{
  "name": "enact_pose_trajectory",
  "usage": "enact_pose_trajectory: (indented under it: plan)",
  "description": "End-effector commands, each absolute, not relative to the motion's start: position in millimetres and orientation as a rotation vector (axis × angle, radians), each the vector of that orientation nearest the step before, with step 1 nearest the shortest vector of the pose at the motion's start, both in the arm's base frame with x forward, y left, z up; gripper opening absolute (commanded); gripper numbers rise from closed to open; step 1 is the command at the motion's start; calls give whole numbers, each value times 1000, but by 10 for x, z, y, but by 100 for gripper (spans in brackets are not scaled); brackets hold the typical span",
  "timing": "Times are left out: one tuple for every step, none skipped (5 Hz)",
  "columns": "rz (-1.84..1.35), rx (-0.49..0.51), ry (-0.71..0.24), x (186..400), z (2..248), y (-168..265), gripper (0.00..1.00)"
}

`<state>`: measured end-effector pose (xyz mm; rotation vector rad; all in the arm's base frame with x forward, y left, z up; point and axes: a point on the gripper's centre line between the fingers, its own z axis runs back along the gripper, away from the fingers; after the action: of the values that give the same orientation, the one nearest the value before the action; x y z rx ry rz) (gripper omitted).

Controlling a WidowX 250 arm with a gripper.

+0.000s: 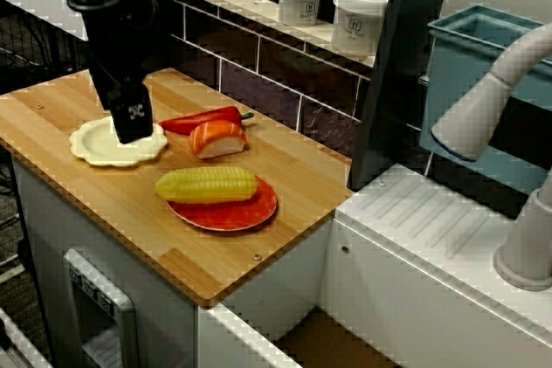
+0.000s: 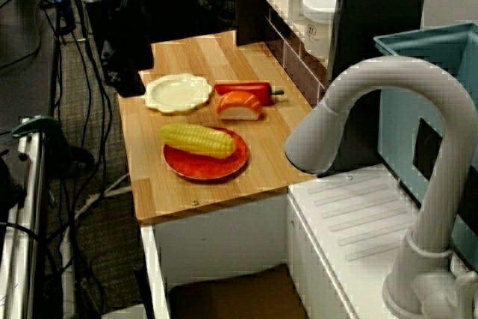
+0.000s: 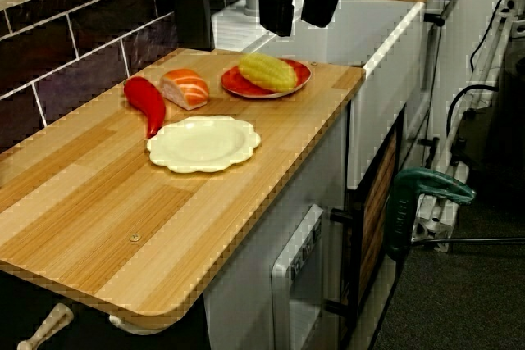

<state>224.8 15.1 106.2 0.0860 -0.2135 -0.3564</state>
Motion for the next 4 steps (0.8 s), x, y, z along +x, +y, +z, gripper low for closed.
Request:
enact_pose_trajectory:
  plan:
    - [-371,125,-230,2179,840,-78,100]
    - [-366,137,-214,2316,722,-146,100]
    - [-354,142,-197,2426,631,-148,100]
    - [-343,156,-182,2494,517,-131,100]
